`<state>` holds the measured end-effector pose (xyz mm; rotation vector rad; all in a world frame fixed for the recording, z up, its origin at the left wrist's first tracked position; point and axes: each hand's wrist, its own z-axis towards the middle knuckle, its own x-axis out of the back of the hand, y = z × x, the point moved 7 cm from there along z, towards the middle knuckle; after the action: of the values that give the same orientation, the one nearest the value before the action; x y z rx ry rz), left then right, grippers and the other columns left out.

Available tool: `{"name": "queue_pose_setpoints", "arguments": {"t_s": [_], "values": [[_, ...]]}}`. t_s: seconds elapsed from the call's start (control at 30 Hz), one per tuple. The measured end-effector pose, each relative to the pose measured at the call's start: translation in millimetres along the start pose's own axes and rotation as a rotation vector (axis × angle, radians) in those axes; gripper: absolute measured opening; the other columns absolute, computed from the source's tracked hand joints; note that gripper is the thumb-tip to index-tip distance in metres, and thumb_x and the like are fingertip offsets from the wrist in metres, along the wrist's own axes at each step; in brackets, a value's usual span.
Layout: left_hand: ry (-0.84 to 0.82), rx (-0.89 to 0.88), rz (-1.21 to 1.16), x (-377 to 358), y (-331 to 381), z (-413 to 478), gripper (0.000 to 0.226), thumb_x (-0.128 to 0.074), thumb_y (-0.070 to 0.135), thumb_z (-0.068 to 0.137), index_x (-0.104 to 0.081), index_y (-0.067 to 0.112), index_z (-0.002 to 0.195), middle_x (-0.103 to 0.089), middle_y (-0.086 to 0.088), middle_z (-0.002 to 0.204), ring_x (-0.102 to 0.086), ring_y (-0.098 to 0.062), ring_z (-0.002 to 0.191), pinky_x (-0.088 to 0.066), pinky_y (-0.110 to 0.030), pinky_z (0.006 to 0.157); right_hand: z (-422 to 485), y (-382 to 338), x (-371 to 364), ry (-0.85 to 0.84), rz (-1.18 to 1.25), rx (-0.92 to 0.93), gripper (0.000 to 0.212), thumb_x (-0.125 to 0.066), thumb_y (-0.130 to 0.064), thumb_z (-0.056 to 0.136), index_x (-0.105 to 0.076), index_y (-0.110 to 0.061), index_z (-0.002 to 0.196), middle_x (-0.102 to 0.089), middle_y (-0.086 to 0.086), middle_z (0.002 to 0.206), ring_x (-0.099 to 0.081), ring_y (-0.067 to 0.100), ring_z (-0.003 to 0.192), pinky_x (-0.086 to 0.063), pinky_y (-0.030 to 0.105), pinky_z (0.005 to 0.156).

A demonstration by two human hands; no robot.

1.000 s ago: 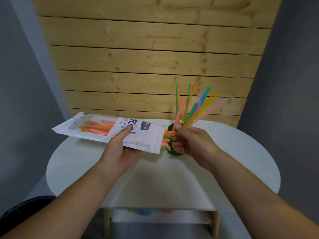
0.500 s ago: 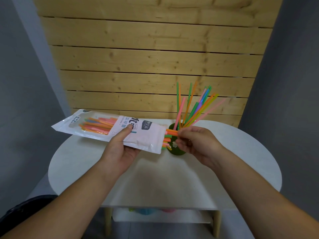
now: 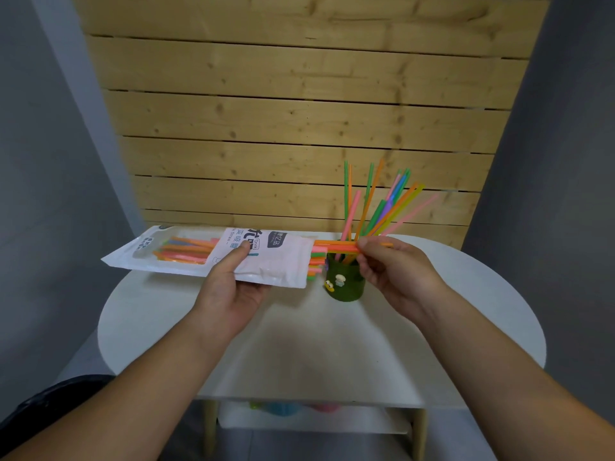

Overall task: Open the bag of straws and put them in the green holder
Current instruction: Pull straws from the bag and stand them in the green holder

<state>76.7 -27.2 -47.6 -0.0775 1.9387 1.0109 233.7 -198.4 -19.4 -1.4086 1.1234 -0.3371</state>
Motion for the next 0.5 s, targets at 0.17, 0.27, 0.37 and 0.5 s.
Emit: {"name": "queue_pose_setpoints", "arguments": {"t_s": [0.17, 0.27, 0.37, 0.5], "values": [[0.027, -0.004, -0.052, 1, 1, 0, 0.021, -0.063, 0.009, 0.094, -0.066, 0.009, 0.114, -0.077, -0.01, 0.109, -0.077, -0.021, 0.086, -0.064, -0.037, 0.071, -6, 23, -15, -0.119, 0.11, -0.129, 0.019, -0.071, -0.018, 0.087, -0.067, -0.005, 0.099, -0.07, 0.012, 0.086, -0.066, 0.01, 0.062, -0.057, 0.019, 0.057], [0.025, -0.001, -0.067, -1, 1, 0, 0.024, -0.064, 0.009, 0.093, -0.066, 0.008, 0.117, -0.077, -0.011, 0.111, -0.077, -0.022, 0.09, -0.064, -0.038, 0.074, -6, 36, -22, -0.166, 0.065, -0.161, 0.03, -0.073, -0.026, 0.086, -0.065, -0.007, 0.107, -0.065, 0.014, 0.102, -0.065, 0.012, 0.067, -0.057, 0.022, 0.062], [0.018, 0.005, -0.071, -2, 0, -1, 0.026, -0.065, 0.009, 0.093, -0.066, 0.008, 0.119, -0.076, -0.011, 0.114, -0.076, -0.023, 0.097, -0.062, -0.041, 0.079, -4, 44, -27, -0.144, -0.068, -0.139, 0.034, -0.067, -0.039, 0.09, -0.063, -0.011, 0.108, -0.063, 0.008, 0.092, -0.063, 0.013, 0.064, -0.053, 0.025, 0.061], [0.009, 0.014, -0.062, -3, -2, -3, 0.026, -0.065, 0.009, 0.093, -0.065, 0.009, 0.119, -0.076, -0.012, 0.114, -0.076, -0.024, 0.094, -0.063, -0.04, 0.075, -2, 36, -34, -0.054, -0.001, 0.03, 0.031, -0.055, -0.04, 0.099, -0.064, -0.013, 0.111, -0.055, 0.005, 0.077, -0.054, 0.013, 0.062, -0.048, 0.026, 0.058]]}}
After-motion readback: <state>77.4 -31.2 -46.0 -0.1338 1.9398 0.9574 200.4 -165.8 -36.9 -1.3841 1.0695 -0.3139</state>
